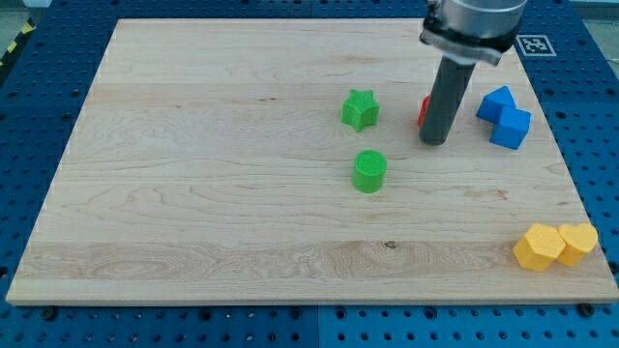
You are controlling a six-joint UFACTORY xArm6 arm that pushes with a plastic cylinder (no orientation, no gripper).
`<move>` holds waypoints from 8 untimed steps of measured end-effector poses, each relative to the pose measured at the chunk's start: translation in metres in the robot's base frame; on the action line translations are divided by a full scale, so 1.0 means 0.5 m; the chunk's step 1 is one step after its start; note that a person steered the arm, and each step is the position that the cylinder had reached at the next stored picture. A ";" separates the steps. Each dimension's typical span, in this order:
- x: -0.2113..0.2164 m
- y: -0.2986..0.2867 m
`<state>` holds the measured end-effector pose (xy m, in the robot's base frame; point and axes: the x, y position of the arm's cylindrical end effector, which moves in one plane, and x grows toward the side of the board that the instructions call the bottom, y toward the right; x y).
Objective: Move the red circle to the red star
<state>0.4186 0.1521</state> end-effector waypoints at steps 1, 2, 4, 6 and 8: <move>-0.004 -0.006; 0.015 -0.009; -0.113 0.041; -0.140 0.015; -0.212 0.029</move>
<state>0.3127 0.1665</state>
